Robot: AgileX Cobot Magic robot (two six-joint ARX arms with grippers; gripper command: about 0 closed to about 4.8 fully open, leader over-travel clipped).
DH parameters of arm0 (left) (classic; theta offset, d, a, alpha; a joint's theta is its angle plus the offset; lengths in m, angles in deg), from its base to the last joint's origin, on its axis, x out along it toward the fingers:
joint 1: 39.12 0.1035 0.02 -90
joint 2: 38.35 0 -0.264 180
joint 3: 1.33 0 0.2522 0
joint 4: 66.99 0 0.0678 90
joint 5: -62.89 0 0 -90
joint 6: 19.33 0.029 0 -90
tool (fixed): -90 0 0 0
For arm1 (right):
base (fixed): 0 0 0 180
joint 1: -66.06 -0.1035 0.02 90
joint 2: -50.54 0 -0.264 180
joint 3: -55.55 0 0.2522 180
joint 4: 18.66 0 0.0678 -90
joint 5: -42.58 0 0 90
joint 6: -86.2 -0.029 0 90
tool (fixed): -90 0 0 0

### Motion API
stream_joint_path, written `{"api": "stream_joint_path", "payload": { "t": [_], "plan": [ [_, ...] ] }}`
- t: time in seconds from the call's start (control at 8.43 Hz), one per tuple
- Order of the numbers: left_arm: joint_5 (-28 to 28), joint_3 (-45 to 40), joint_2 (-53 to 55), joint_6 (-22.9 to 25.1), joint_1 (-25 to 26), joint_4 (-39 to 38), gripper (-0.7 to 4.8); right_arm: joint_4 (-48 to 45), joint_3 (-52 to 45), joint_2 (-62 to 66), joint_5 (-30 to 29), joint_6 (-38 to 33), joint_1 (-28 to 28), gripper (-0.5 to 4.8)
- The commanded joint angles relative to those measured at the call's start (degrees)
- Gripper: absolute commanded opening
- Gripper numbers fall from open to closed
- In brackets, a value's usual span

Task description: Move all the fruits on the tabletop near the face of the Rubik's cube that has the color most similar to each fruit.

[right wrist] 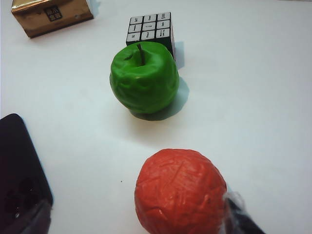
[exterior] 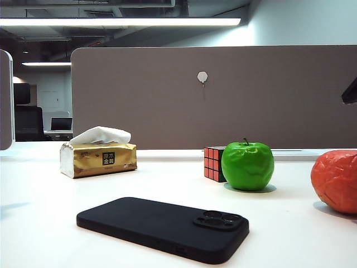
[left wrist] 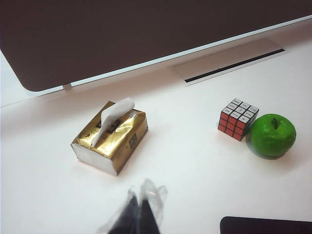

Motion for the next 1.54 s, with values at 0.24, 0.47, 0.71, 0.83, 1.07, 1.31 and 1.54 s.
{"api": "stream_joint_path", "payload": {
  "t": [0.24, 0.47, 0.71, 0.83, 1.07, 1.31, 1.54],
  "plan": [
    [-0.2, 0.0, 0.0, 0.0, 0.0, 0.8, -0.05, -4.2, -4.0, 0.0, 7.8, -5.2, -9.7, 4.79],
    [0.0, 0.0, 0.0, 0.0, 0.0, 0.8, -0.05, -8.3, -8.3, 0.1, 21.4, -5.1, -16.4, 4.79],
    [0.0, 0.0, 0.0, 0.0, 0.0, 0.8, -0.05, -12.3, -11.1, 0.1, 25.5, -4.6, -16.3, 4.79],
    [0.0, 0.0, 0.0, 0.0, 0.0, 0.8, -0.05, -15.5, -12.9, 0.1, 25.5, -4.6, -16.3, 4.79],
    [0.8, 0.0, 0.0, 0.0, 0.0, 0.8, -0.05, -17.9, -14.1, 0.8, 26.3, -1.6, -16.3, 4.79],
    [1.1, 0.0, 0.0, 0.0, 0.0, 0.8, -0.05, -27.0, -16.4, 2.4, 27.5, -1.6, -16.3, 4.79],
    [1.1, 0.0, 0.0, 0.0, 0.0, 0.8, -0.05, -27.1, -16.4, 4.0, 27.5, -1.6, -16.3, 4.79]
  ]
}}
